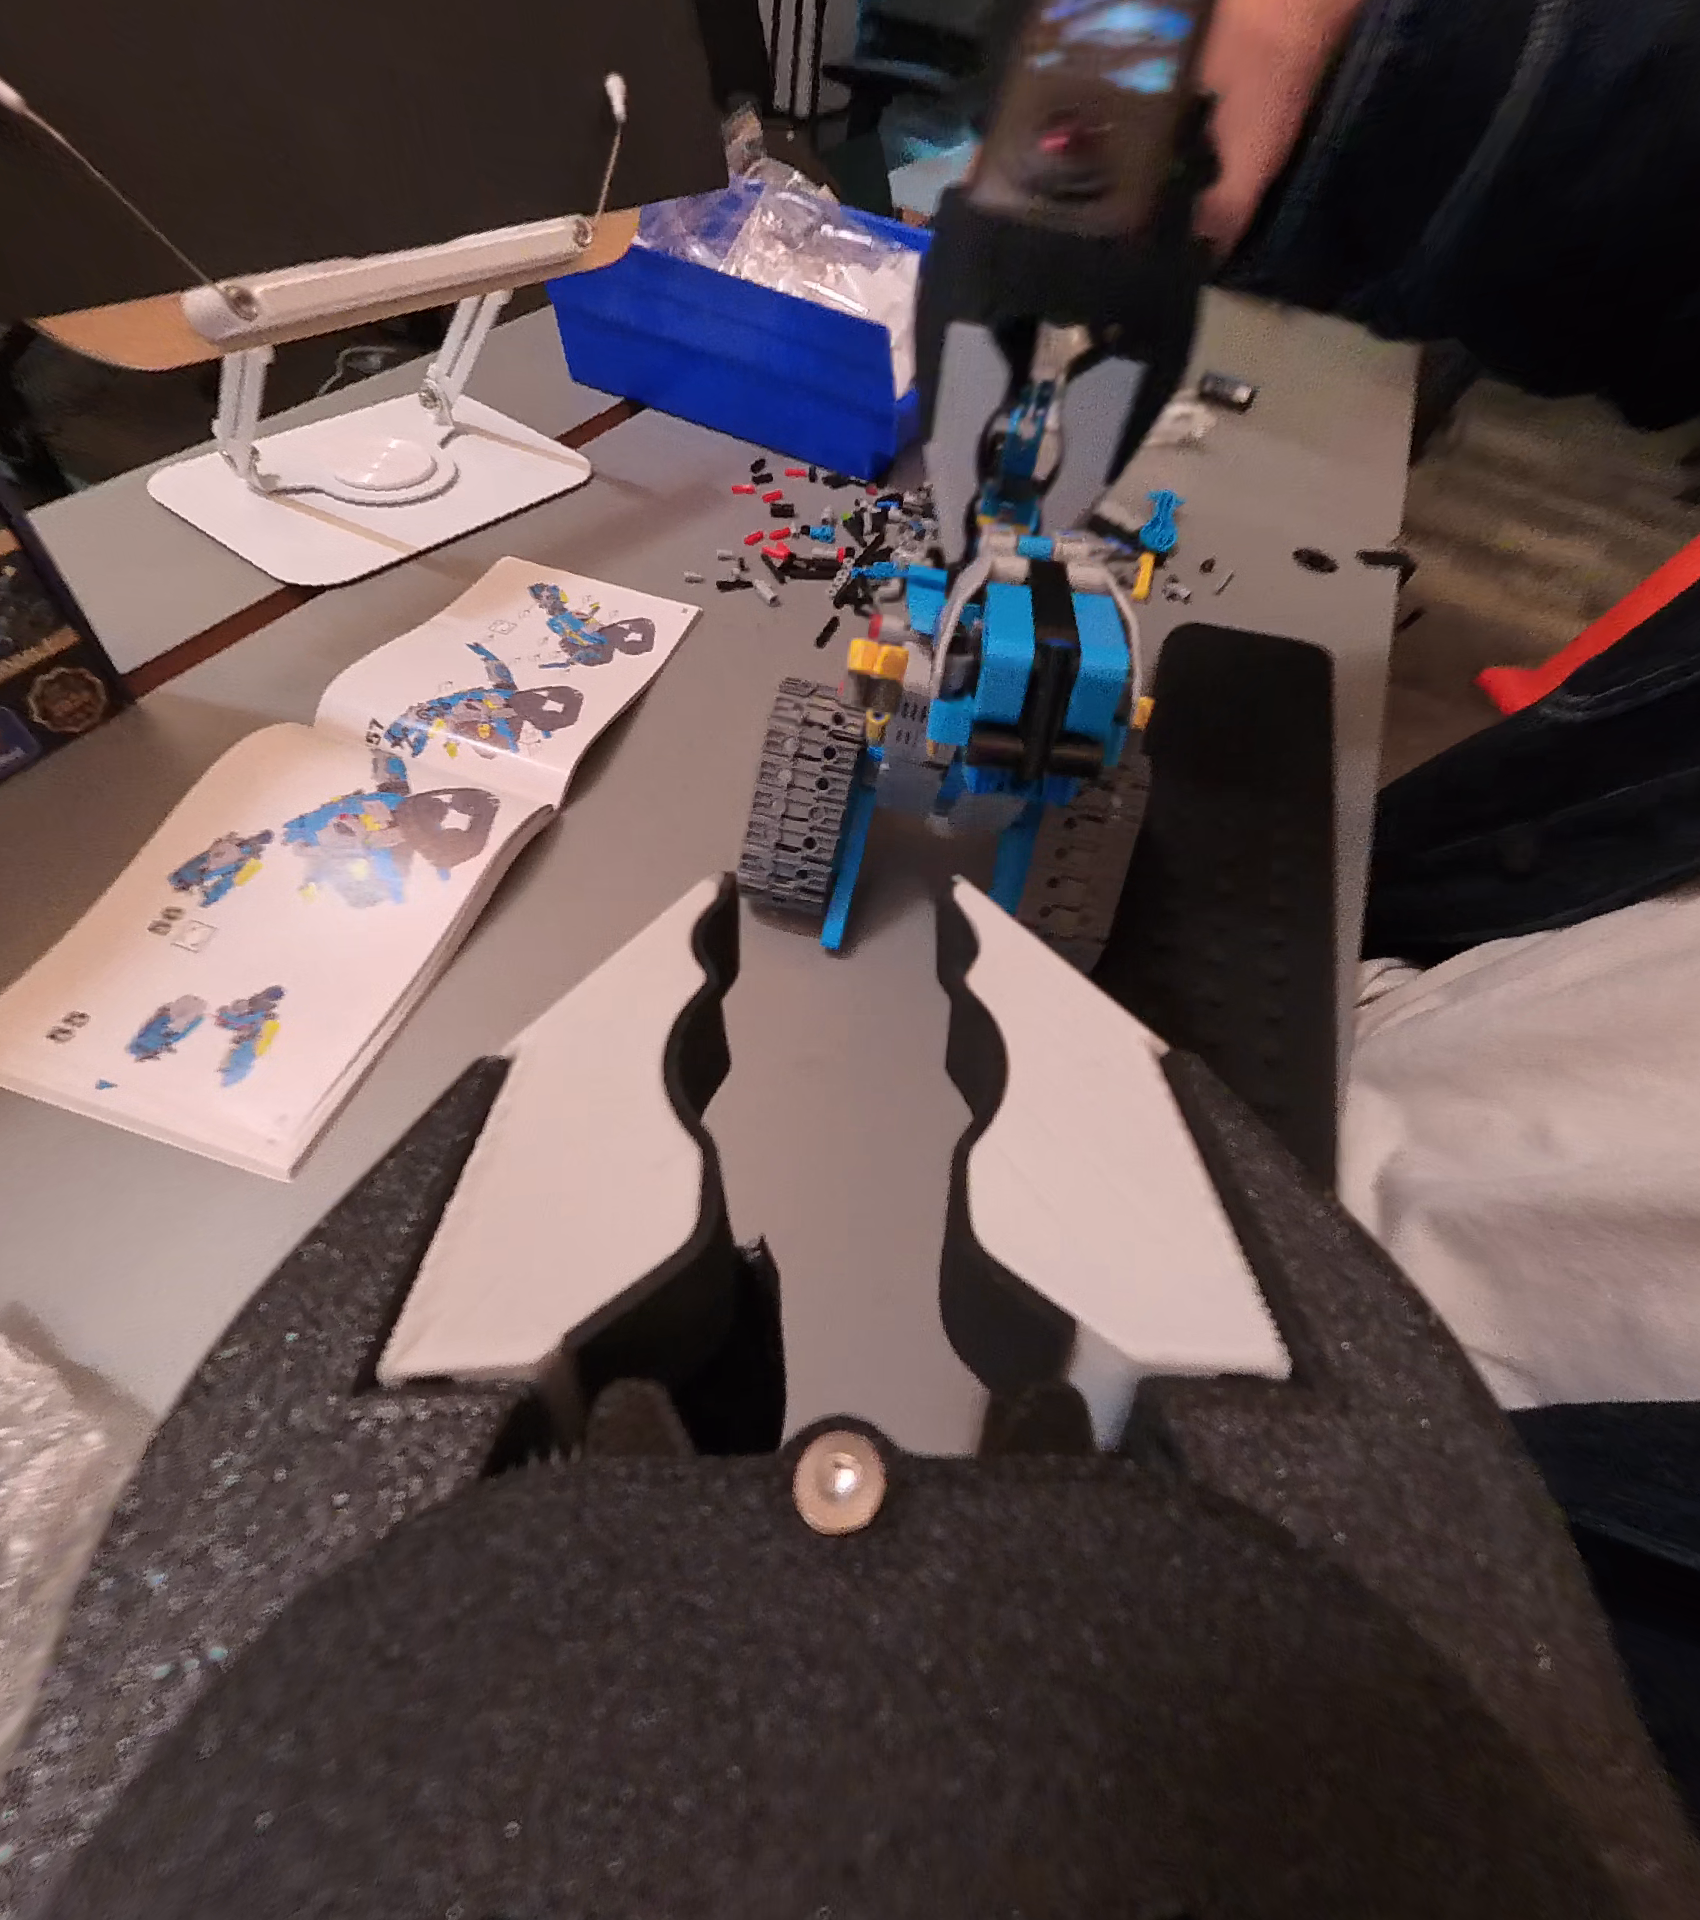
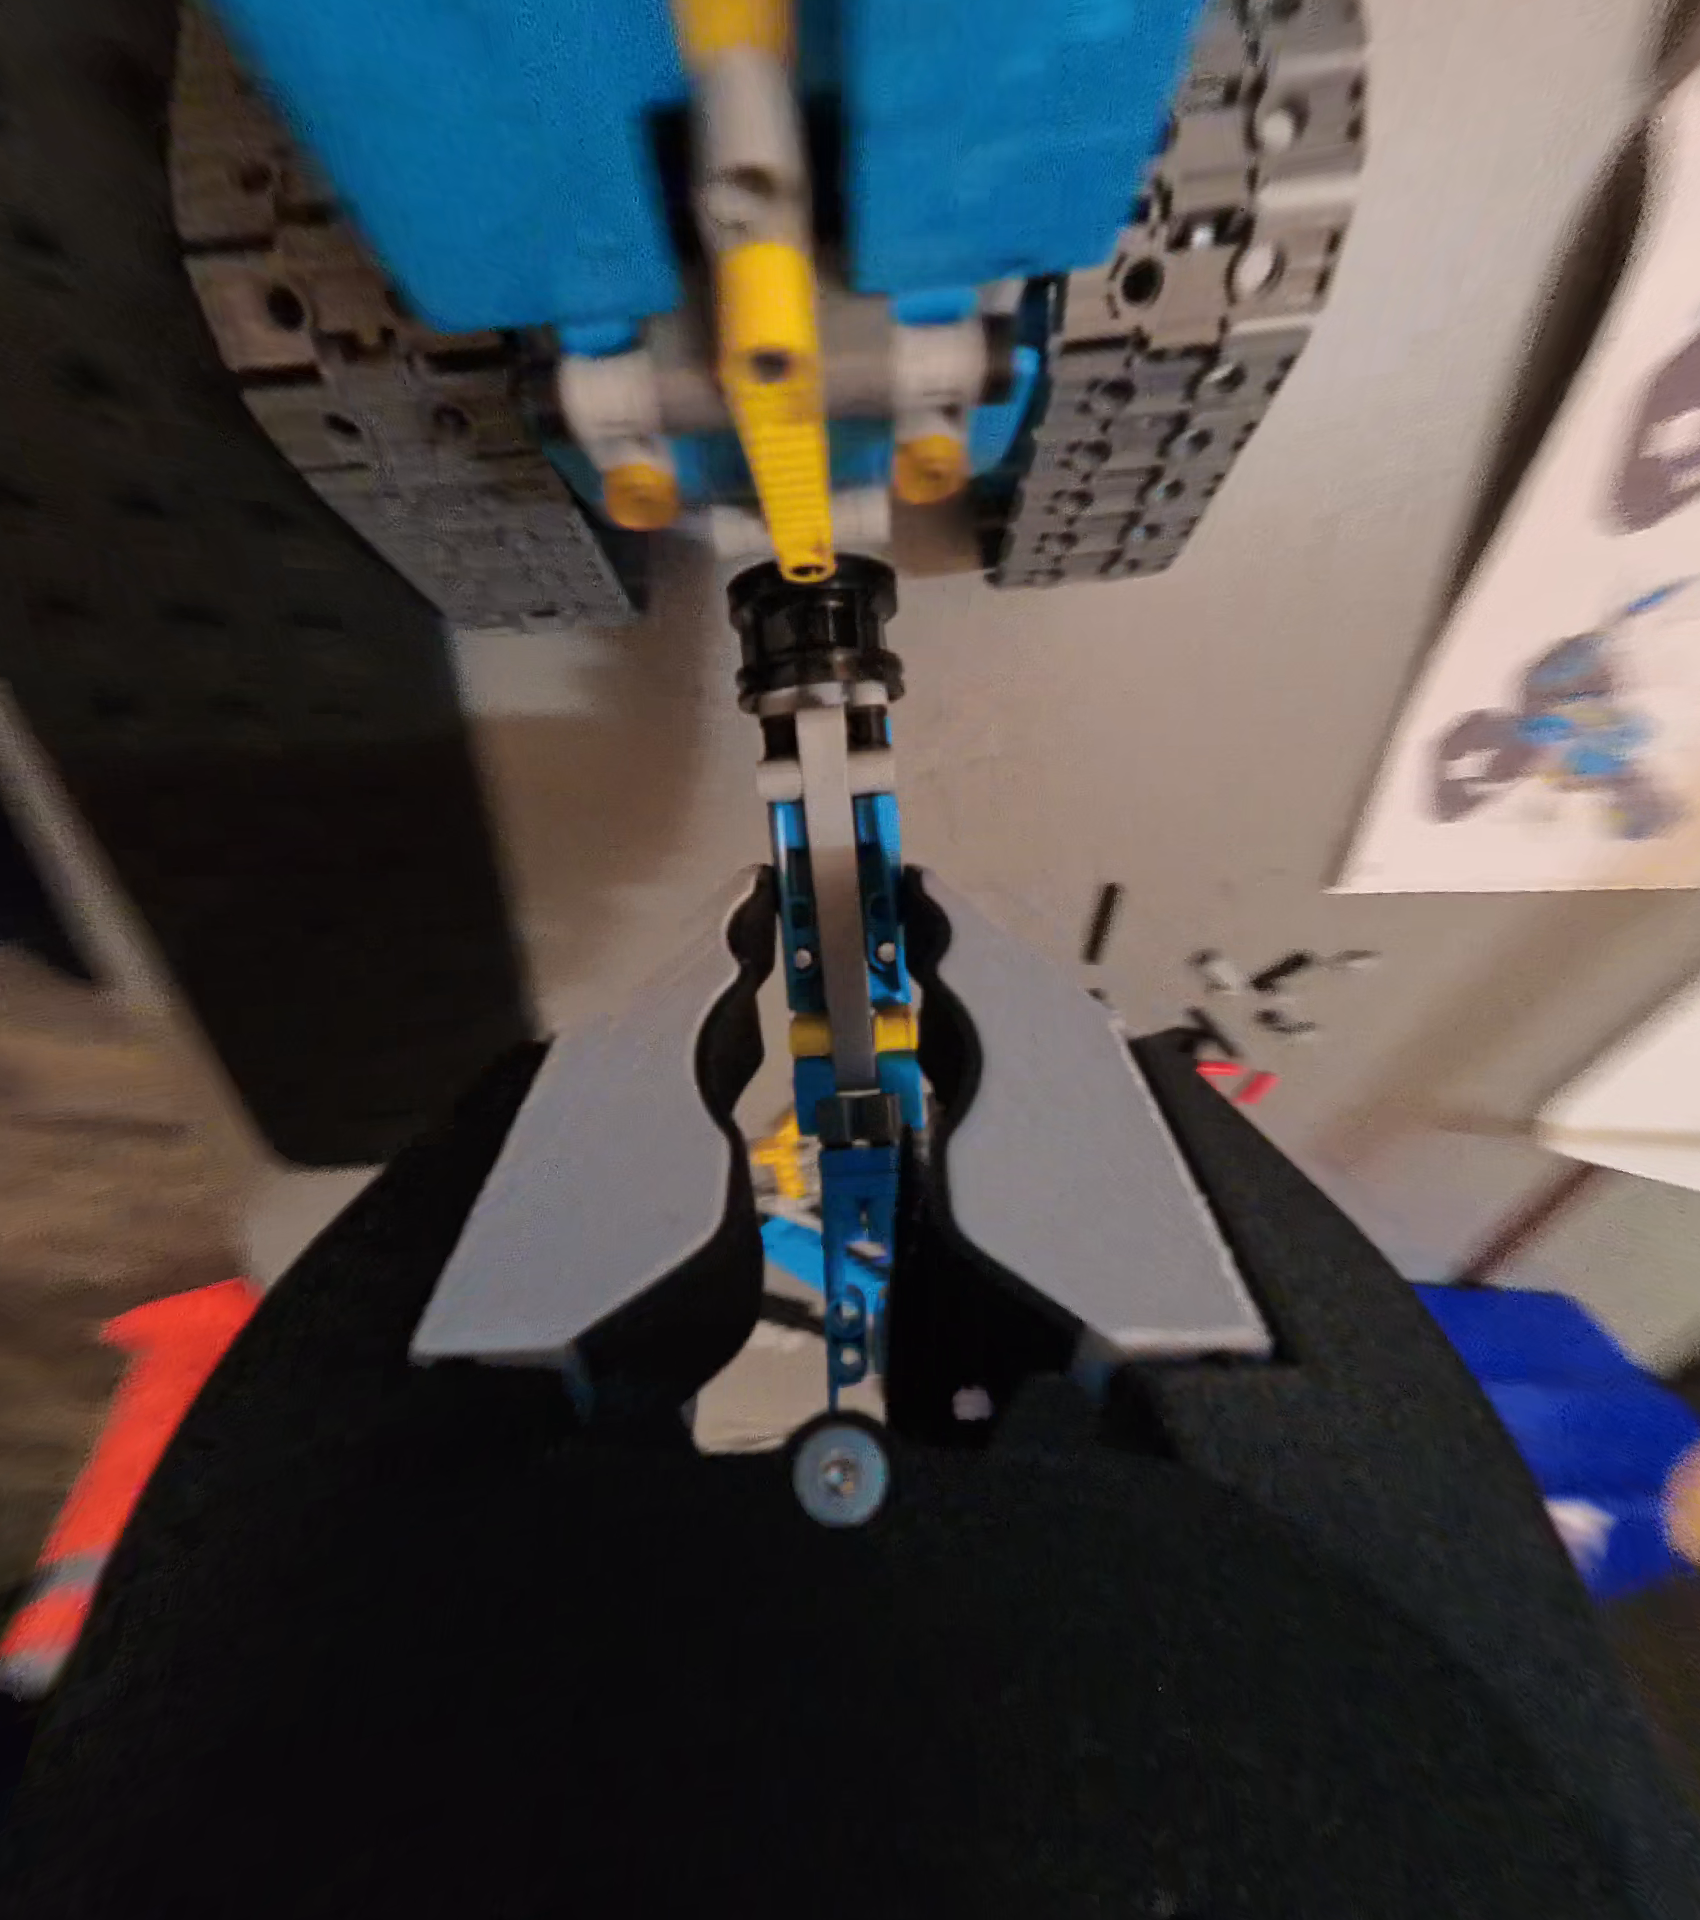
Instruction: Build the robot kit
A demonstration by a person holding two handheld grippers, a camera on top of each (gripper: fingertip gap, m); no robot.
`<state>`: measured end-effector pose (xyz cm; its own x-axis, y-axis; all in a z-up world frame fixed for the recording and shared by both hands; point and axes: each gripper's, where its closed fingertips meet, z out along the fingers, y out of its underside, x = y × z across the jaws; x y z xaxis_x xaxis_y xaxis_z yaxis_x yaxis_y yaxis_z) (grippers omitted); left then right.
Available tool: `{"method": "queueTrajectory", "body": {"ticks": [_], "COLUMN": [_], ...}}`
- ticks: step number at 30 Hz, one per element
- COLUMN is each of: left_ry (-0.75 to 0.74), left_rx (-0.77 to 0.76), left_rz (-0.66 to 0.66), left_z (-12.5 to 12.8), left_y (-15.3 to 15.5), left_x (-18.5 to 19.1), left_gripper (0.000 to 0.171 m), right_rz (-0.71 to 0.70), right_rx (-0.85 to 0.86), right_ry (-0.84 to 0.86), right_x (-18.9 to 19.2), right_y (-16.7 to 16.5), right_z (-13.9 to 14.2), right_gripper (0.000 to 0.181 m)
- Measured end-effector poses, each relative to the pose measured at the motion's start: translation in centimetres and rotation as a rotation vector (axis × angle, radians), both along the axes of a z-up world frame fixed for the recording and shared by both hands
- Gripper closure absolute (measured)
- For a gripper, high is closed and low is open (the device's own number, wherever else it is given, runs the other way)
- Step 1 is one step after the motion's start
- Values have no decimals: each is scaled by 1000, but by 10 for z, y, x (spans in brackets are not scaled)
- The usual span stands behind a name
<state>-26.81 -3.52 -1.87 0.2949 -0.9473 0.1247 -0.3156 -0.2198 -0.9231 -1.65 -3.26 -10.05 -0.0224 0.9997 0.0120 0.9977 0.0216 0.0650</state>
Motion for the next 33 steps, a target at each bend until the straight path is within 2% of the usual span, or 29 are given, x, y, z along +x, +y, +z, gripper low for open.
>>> {"method": "queueTrajectory", "body": {"ticks": [2, 4, 7, 11, 13, 15, 17, 19, 25, 29, 31, 33], "left_ry": [-38, -53, -89, -210, -206, -222, -219, -208, -144, -212, -260, -261], "left_rx": [-45, -82, -97, -41, -6, 45, 96, 111, 122, 106, 105, 87], "left_rz": [-33, -72, -116, -105, -100, -55, -10, 8, 78, 63, 76, 105], "left_z": [-3, -9, -14, 2, 5, 14, 20, 23, 22, 37, 48, 47], "left_y": [-7, -17, -30, -34, -35, -26, -14, -3, 32, 19, 6, -10], "left_x": [0, 7, 26, 56, 62, 57, 47, 39, 21, 9, -2, -14], "left_gripper": [132, 123, 93, 90, 86, 108, 118, 118, 109, 108, 106, 106], "right_rz": [-53, -78, -59, -24, -15, 39, 96, 154, 152, 82, 33, -40], "right_rx": [-175, -286, -338, -279, -258, -193, -133, -66, -43, 32, 116, 226], "right_ry": [-40, -105, -157, -36, -5, -18, 13, 73, 86, 171, 271, 402], "right_x": [2, 3, 0, -26, -35, -36, -44, -57, -62, -65, -69, -70], "right_y": [0, 2, 9, 35, 44, 55, 63, 71, 72, 73, 77, 77], "right_z": [-2, -4, -2, 2, 2, -2, -1, 3, 0, 2, 15, 40], "right_gripper": [158, 158, 158, 158, 158, 157, 157, 158, 158, 153, 140, 132]}}
